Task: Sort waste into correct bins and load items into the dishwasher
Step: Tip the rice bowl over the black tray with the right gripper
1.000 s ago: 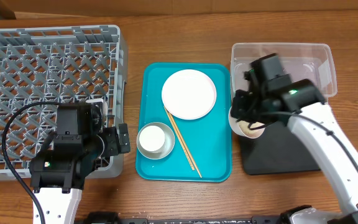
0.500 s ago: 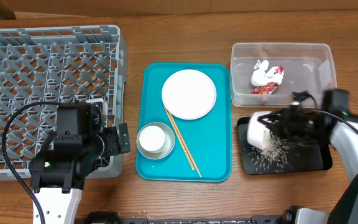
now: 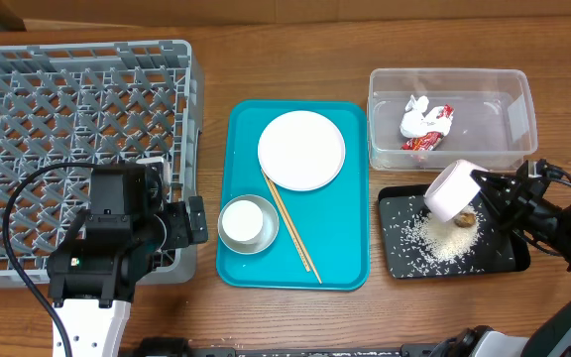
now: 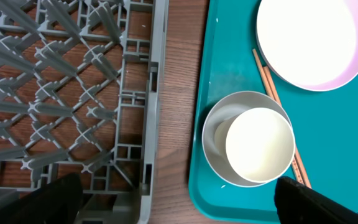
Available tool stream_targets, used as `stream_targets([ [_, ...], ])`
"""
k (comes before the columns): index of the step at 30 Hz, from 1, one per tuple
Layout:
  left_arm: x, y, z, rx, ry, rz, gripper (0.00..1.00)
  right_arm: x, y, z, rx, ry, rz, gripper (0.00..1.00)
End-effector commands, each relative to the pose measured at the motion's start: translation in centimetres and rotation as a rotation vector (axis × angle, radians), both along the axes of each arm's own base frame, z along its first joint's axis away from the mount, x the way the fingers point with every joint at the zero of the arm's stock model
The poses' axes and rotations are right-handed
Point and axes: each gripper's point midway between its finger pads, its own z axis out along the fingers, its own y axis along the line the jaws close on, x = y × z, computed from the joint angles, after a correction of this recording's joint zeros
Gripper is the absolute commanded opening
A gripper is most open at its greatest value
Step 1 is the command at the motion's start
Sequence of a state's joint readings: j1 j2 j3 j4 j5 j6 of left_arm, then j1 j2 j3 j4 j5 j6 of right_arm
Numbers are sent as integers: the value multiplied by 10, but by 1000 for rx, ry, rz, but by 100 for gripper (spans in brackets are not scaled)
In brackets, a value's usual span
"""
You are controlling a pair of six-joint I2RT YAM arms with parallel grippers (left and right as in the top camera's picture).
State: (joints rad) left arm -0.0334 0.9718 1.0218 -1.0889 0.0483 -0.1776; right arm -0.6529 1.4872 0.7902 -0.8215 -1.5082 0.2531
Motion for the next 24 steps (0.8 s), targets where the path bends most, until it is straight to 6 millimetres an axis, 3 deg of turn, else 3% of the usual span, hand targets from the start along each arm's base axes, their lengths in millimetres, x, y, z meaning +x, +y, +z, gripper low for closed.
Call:
stream_targets([
  [1,3,-3,10,-13,-26,-1,100,-2,2,10,66,-15,7,4],
  [19,3,-3,10,-13,-28,-1,100,-1,1,8,45,-25,6,4],
  [24,3,-3,10,-13,-27,-1,100,0,-4,-27,-103,124,-21,4],
])
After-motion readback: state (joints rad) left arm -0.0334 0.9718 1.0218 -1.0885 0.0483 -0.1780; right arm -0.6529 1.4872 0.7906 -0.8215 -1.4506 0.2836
